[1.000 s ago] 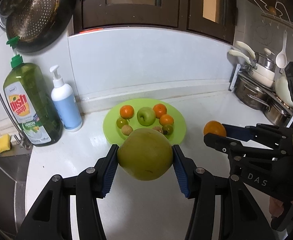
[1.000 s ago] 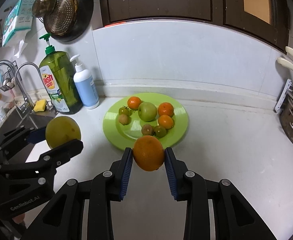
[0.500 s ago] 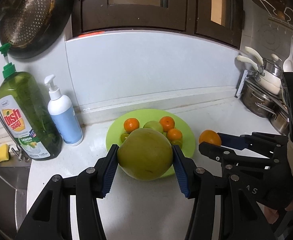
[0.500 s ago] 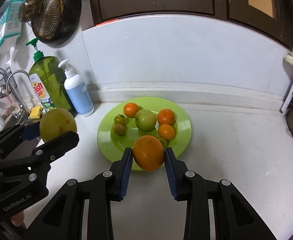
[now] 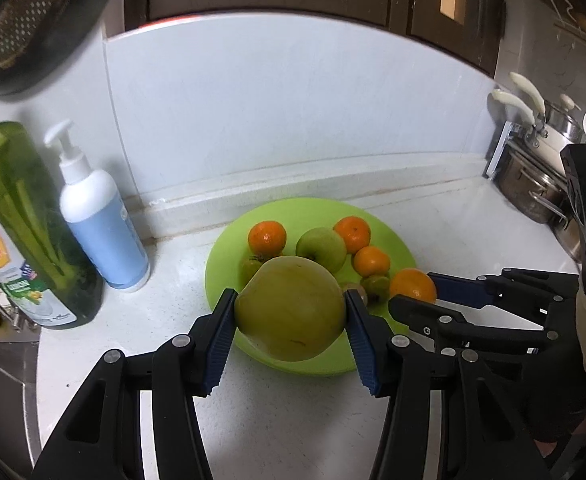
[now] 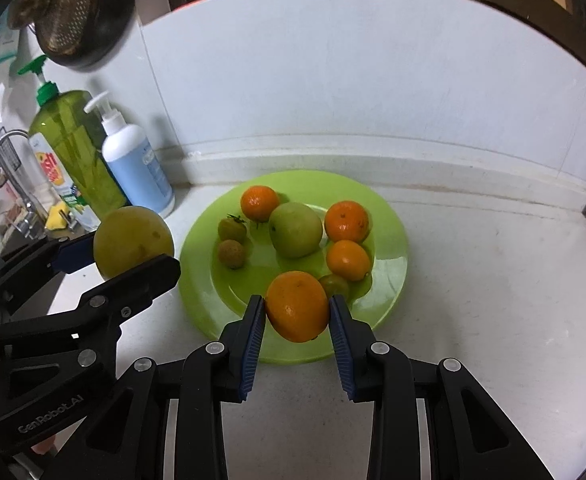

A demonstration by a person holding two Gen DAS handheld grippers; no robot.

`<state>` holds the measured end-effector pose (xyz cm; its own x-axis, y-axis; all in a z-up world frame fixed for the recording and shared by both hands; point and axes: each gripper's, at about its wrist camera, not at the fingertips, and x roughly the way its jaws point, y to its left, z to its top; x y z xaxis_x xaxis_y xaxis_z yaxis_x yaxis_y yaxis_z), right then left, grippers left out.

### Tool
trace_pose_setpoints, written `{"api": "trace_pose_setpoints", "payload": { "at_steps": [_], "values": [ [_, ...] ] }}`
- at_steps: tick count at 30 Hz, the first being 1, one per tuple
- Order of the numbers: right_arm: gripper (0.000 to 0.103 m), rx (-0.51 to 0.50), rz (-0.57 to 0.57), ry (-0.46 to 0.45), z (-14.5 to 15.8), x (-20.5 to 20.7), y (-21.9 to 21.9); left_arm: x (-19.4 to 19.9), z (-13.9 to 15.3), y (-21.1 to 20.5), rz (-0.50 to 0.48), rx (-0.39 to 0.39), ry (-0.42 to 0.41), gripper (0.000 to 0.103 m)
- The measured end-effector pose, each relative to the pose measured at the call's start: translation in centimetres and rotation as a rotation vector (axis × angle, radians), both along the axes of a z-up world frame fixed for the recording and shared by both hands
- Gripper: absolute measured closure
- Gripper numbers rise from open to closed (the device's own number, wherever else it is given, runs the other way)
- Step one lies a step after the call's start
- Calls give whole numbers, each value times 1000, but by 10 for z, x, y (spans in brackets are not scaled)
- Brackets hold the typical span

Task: Organize fruits
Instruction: 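Carry the pomelo and orange over the green plate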

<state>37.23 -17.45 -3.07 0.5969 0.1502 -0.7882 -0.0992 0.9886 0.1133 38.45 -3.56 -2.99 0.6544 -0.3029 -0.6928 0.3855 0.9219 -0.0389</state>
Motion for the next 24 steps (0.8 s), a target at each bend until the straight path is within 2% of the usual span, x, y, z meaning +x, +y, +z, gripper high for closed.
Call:
{"api": "trace_pose_setpoints", "payload": {
  "at_steps": [13, 24],
  "values": [
    [69, 24, -36, 75, -25, 15, -4, 24, -34, -2, -45, 26, 79, 51],
    [69, 26, -50, 92, -28, 18, -4, 31, -41, -3, -59, 35, 107, 51]
  ]
}}
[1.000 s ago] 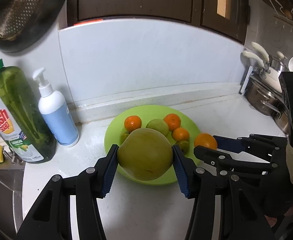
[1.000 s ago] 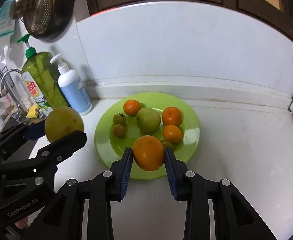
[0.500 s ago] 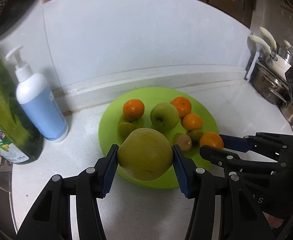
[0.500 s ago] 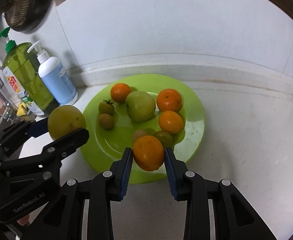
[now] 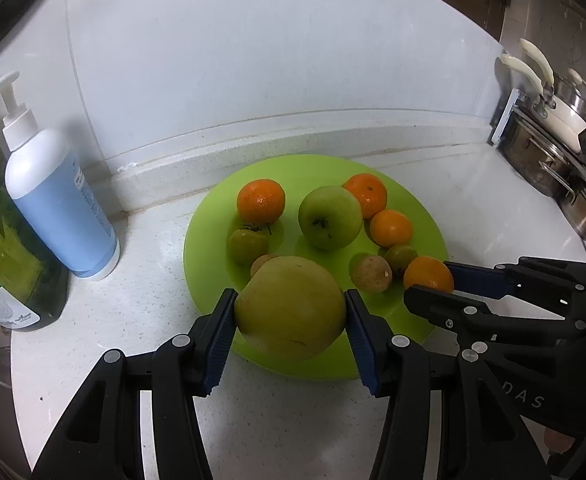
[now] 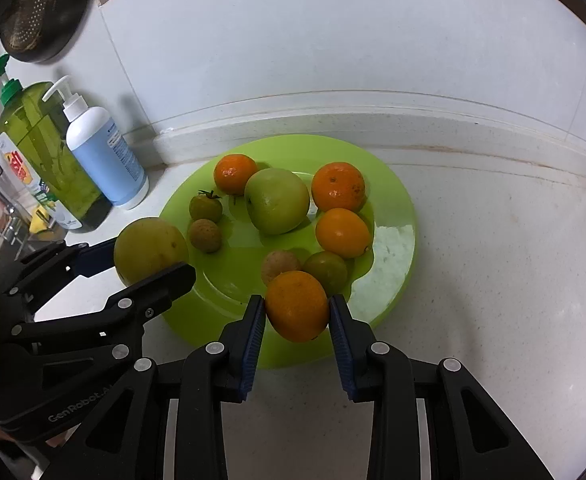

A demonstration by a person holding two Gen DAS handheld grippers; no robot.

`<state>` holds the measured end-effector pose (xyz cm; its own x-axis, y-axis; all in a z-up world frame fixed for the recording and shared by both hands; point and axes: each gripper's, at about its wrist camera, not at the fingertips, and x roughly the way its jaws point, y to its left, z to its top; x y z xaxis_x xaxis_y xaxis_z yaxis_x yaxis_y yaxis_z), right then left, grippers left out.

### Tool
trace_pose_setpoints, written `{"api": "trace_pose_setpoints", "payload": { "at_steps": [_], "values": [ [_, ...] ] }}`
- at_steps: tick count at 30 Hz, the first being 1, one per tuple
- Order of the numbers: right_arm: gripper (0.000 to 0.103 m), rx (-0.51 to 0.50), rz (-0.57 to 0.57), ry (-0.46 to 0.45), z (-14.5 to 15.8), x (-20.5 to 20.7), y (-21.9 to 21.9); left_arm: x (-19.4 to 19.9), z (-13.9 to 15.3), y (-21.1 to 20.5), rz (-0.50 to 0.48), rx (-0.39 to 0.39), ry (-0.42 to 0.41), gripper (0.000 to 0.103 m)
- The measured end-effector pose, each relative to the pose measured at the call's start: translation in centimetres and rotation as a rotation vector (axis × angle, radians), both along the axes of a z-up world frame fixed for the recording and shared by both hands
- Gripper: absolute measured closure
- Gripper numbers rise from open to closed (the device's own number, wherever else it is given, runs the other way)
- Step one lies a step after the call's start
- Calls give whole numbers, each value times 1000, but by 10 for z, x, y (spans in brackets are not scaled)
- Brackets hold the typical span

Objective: Organize fruits

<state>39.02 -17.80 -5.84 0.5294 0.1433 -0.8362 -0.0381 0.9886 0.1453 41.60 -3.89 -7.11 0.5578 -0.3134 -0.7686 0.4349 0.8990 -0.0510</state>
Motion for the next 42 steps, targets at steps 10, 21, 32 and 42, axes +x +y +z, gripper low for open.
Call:
{"api": "trace_pose_setpoints", "payload": {
  "at_steps": [10, 21, 32, 42],
  "values": [
    [69, -2, -7, 1, 0, 1, 0, 5, -3, 1, 1, 0, 19, 50],
    [68, -4, -28, -16, 6, -5, -2, -7, 10, 9, 34, 18, -40, 50],
    [57, -14, -57, -84, 33, -41, 3, -57, 43, 32, 130, 25, -107, 42],
    [39, -51, -133, -232, 78, -113, 16, -123, 88, 55, 125, 6, -244, 19]
  ]
}}
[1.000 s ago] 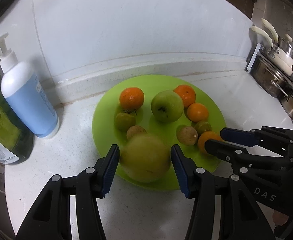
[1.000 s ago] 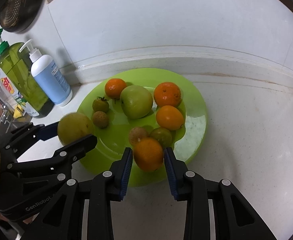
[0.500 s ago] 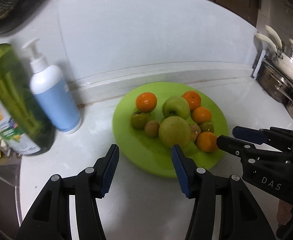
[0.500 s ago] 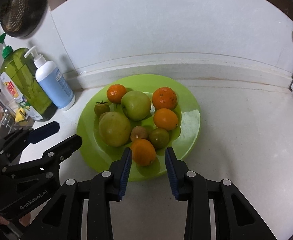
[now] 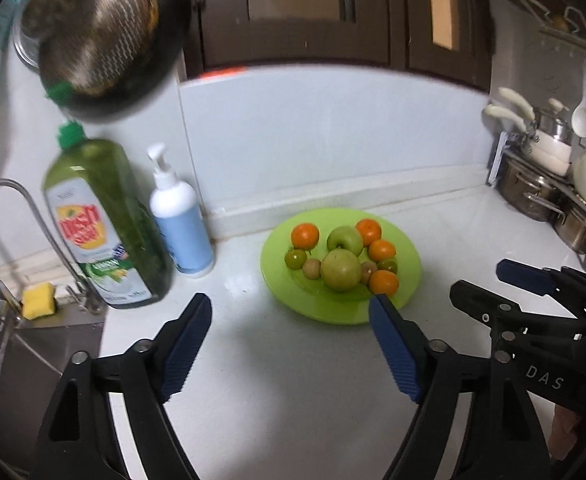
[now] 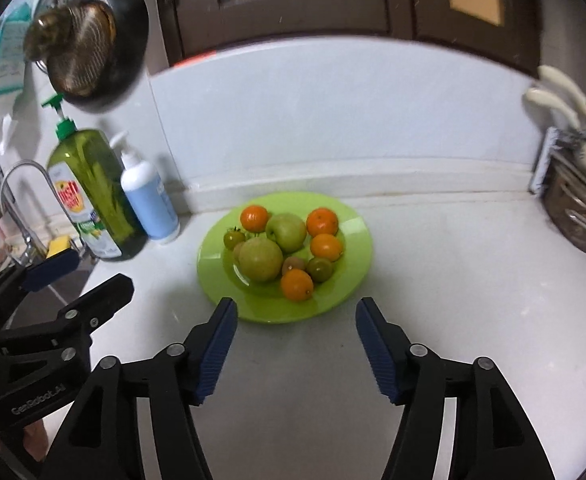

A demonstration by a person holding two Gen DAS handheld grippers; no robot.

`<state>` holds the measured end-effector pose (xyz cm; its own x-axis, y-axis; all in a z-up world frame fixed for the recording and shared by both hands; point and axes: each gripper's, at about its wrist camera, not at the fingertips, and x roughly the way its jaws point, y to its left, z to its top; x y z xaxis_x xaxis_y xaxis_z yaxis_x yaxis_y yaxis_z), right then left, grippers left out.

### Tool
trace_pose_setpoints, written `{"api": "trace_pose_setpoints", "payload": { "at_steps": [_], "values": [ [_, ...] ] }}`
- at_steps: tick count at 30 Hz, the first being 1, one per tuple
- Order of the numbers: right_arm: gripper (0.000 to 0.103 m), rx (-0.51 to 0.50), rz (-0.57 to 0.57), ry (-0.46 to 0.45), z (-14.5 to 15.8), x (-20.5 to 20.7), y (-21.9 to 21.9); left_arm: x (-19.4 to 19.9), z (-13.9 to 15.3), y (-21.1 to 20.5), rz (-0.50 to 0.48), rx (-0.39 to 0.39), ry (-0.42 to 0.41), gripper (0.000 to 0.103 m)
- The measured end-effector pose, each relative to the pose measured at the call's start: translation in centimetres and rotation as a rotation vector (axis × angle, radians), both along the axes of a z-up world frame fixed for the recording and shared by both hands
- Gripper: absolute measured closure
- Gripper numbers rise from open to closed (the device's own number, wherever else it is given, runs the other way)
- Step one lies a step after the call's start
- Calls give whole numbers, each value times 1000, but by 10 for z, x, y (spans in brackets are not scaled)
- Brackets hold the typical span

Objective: Organize fruits

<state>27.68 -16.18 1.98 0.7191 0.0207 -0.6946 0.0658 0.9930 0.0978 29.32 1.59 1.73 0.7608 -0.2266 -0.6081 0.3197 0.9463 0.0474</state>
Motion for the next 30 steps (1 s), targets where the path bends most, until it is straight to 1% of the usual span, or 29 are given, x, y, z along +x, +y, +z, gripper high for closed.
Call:
{"api": "trace_pose_setpoints", "payload": {
  "at_steps": [4, 8, 13, 15, 18, 20, 26, 30],
  "values": [
    [33, -18, -41, -48, 15, -31, 4, -28, 11, 6, -8, -3, -48, 13],
    [27, -41, -57, -89, 28, -64, 3, -53, 20, 8, -10, -7, -69, 10],
    [23, -74, -59, -134, 43, -98, 0, -89, 32, 7, 23, -30, -107, 6],
    [22, -81, -57, -141, 48, -110, -3, -103, 37, 4, 33, -33, -117, 5],
    [21, -90, -48, -156, 57, -130, -9, -123, 43, 2, 50, -40, -143, 1],
    [18, -92, -53, -169, 61, -141, -11, -136, 46, 2, 68, -50, -156, 1],
    [18, -93, -44, -191, 70, -174, -20, -172, 53, -1, 93, -60, -177, 0],
    [18, -92, -35, -201, 73, -192, -23, -188, 55, -2, 105, -59, -184, 0]
  ]
}}
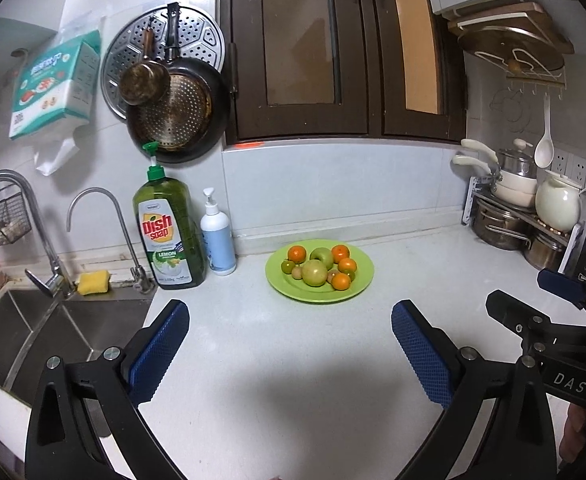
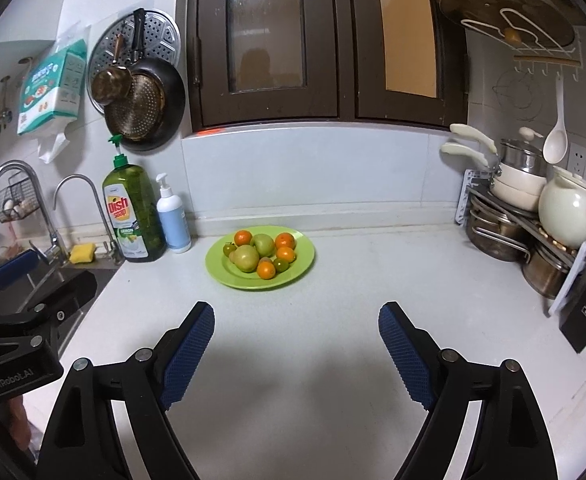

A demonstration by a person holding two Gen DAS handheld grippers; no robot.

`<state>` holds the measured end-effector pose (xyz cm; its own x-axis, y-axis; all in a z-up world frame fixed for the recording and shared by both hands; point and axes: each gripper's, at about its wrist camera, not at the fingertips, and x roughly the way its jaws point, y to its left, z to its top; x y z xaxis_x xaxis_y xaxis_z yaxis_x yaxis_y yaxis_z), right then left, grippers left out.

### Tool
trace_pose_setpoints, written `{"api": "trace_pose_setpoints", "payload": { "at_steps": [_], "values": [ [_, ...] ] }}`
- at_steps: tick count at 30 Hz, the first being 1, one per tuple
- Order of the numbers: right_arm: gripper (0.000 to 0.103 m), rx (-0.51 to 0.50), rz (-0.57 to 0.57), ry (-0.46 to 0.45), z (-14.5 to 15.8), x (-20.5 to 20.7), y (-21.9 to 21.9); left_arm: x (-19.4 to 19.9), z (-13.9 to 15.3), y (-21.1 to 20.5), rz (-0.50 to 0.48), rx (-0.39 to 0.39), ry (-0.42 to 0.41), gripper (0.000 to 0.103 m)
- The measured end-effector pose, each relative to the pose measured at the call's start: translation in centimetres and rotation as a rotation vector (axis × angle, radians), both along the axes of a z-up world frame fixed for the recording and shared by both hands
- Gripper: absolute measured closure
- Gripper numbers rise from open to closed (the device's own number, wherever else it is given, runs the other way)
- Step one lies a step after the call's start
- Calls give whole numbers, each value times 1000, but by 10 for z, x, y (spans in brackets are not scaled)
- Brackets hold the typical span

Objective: Organize fruits

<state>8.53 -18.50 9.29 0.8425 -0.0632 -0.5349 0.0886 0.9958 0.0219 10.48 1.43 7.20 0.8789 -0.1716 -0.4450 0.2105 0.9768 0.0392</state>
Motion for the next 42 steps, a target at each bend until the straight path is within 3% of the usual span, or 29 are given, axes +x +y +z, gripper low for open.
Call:
{"api": "trace_pose_setpoints", "payload": {
  "at_steps": [20, 42],
  "values": [
    [17, -1, 18, -6, 3, -48, -8, -53, 2, -7, 18, 14, -16, 0],
    [17, 9, 37, -16, 2, -64, -14, -69, 1, -7, 32, 7, 1, 0]
  ]
}}
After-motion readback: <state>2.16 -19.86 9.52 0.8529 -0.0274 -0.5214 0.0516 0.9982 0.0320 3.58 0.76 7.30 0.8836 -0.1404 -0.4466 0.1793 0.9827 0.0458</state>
